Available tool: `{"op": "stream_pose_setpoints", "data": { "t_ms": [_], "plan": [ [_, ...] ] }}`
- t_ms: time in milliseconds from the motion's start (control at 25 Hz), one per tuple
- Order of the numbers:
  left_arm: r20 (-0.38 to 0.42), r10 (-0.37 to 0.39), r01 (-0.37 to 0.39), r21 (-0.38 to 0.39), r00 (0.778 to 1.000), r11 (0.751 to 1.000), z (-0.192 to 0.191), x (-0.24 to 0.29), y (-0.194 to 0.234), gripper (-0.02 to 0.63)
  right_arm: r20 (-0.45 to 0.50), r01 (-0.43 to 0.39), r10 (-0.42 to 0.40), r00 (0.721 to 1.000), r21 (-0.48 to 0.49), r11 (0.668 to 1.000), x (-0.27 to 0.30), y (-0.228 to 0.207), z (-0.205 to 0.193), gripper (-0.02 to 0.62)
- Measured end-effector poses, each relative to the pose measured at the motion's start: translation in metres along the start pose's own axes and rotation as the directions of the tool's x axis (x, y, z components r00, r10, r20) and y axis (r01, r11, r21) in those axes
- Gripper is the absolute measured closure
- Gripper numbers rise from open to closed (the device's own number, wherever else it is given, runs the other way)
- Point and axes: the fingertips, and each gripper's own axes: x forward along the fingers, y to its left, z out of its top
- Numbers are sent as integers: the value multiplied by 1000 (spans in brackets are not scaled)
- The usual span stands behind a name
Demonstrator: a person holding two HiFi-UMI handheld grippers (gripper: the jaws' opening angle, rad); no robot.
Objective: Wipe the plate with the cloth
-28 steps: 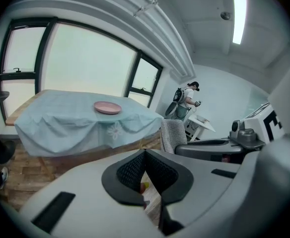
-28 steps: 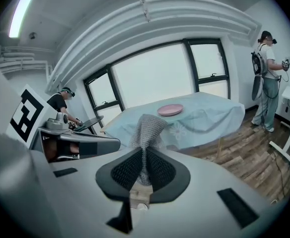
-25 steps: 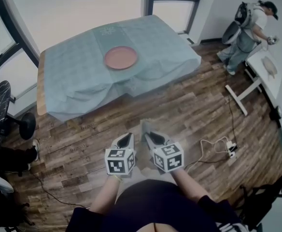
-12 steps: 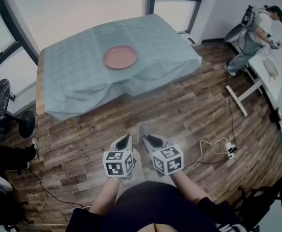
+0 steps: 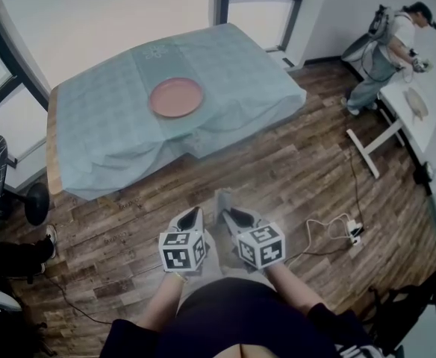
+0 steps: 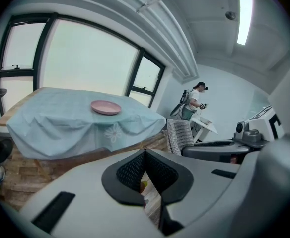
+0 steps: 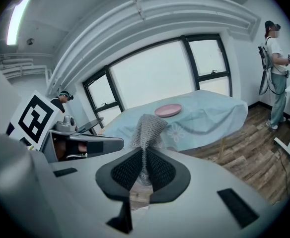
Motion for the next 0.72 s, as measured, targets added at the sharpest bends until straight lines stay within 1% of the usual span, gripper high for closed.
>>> {"op": "stream_pose_setpoints", "data": {
  "t_ms": [120, 320, 720],
  "plan": [
    [-7, 1, -1, 0, 1000, 1000, 10, 14, 9, 592, 7, -3, 3, 1000, 17, 1000, 15, -9, 13, 561],
    [-14, -2, 2, -8, 1000, 1000, 30, 39, 27, 592, -7, -6, 6, 1000, 1, 1000, 45, -21, 33, 562],
    [-8, -1, 1, -11, 1000, 1000, 89, 80, 69, 592, -14, -8, 8, 1000, -8, 1000, 105, -39, 88, 563]
  ]
}}
